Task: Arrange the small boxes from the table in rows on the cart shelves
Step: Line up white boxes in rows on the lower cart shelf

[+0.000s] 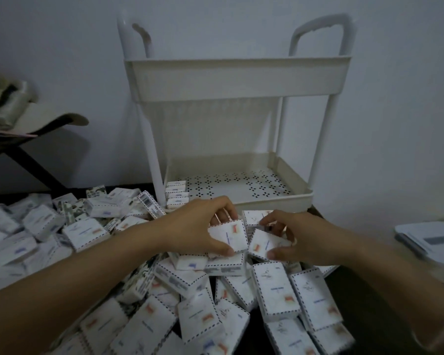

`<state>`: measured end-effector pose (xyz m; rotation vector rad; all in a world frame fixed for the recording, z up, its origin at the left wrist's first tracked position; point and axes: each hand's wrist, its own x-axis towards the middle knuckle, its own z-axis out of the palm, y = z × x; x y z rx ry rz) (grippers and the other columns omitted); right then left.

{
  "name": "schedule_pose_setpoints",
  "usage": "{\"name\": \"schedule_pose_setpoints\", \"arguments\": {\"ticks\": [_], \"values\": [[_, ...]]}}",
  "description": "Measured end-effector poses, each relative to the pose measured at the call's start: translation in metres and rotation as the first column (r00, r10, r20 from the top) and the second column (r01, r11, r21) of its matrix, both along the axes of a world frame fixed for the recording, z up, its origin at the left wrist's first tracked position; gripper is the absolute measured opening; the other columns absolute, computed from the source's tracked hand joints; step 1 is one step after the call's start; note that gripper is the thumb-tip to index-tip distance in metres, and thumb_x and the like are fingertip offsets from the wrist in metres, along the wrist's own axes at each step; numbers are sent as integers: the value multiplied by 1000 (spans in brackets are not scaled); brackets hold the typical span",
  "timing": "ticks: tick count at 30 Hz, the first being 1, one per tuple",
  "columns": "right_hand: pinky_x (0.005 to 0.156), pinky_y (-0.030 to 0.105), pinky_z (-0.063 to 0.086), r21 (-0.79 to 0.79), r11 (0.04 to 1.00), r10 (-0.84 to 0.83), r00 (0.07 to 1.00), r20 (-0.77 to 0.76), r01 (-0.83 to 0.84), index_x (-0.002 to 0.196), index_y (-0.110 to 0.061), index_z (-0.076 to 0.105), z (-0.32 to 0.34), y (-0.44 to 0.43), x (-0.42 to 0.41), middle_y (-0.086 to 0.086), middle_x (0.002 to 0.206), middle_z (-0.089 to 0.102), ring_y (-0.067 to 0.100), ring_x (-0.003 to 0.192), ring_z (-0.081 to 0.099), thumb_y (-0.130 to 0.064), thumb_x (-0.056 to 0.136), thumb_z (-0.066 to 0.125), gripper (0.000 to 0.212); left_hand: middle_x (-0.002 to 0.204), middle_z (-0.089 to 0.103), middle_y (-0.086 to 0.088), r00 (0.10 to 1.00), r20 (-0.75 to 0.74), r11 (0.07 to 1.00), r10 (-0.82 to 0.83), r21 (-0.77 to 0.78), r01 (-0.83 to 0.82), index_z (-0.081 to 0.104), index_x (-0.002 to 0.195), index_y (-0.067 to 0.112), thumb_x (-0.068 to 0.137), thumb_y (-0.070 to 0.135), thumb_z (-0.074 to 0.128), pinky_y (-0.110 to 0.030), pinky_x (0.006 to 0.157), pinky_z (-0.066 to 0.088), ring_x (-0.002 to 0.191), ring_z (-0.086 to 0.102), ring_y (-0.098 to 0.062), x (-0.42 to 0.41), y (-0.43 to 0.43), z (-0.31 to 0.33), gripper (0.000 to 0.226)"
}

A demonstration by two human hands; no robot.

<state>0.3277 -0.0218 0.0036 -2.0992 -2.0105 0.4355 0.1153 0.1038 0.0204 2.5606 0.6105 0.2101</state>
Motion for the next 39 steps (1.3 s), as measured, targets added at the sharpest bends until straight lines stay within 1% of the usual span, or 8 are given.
{"name": "schedule_pose_setpoints", "arguments": {"ticks": [4, 7, 10, 14, 18, 22, 32, 39], "values": [[74, 12, 37, -57, 996, 63, 998, 4, -63, 139, -44, 35, 4, 1, -2, -17, 111, 48, -2, 90, 48, -48, 86, 65, 61, 98, 63, 17, 1000, 18, 1000, 18, -9, -18, 51, 114, 37, 73, 41, 80, -28, 75, 52, 81, 60, -4, -3, -1, 5, 51], [71, 12, 40, -98, 994, 50, 996, -80, -58, 134, -41, 38, 8, 3, -4, -15, 108, 50, -3, 86, 51, -42, 89, 64, 52, 107, 57, 17, 999, 7, 998, 48, -34, -48, 42, 128, 46, 78, 42, 76, -22, 81, 51, 91, 60, -2, -7, 1, 10, 61], [79, 29, 56, -78, 997, -24, 970, -240, 5, 137, -39, 31, 12, 4, -6, -8, 115, 57, 12, 91, 65, -32, 96, 56, 49, 115, 53, 16, 998, 12, 998, 56, -35, -55, 37, 134, 48, 89, 34, 65, -13, 69, 47, 89, 59, -1, -11, 4, 16, 55], [86, 43, 49, -33, 998, -54, 949, -309, 46, 149, -42, 13, 22, 12, -9, 21, 137, 52, 34, 99, 64, -24, 103, 41, 57, 118, 55, 18, 969, 152, 976, 195, -125, -177, 43, 132, 47, 81, 51, 69, -29, 67, 56, 84, 65, -11, -7, 12, 23, 58], [92, 32, 46, 60, 991, -90, 944, -318, 115, 147, -38, 21, 25, 32, -14, -5, 140, 46, 18, 115, 55, -58, 90, 50, 66, 108, 49, 15, 930, 224, 951, 292, 31, -307, 32, 135, 39, 65, 47, 84, -23, 75, 52, 92, 56, 0, 7, 28, 33, 88], [87, 34, 51, 147, 966, -185, 968, -172, 211, 131, -32, 37, 27, 57, -12, -13, 113, 57, 9, 99, 57, -60, 69, 75, 78, 107, 53, 6, 894, 348, 894, 283, 241, -377, 41, 114, 24, 69, 37, 84, -34, 71, 57, 95, 58, -13, 27, 59, 54, 63], [60, 28, 39, 205, 968, -50, 908, -416, 147, 96, -12, 61, 25, 118, -9, 3, 82, 62, 12, 65, 50, -28, 92, 58, 17, 94, 55, -10, 908, -103, 673, 406, 706, -221, 45, 120, 11, 99, 33, 37, -34, 69, 45, 80, 53, -26, 54, 145, 56, 32], [50, 28, 32, 304, 924, -87, 902, -424, 232, 51, -23, 40, 9, 157, 5, -9, 47, 39, 6, 41, 35, -35, 91, 57, 44, 114, 58, -7, 873, -301, 760, 385, 639, -115, 49, 120, 12, 94, 14, 52, -31, 73, 42, 95, 53, -21, 75, 177, 41, 26]]}}
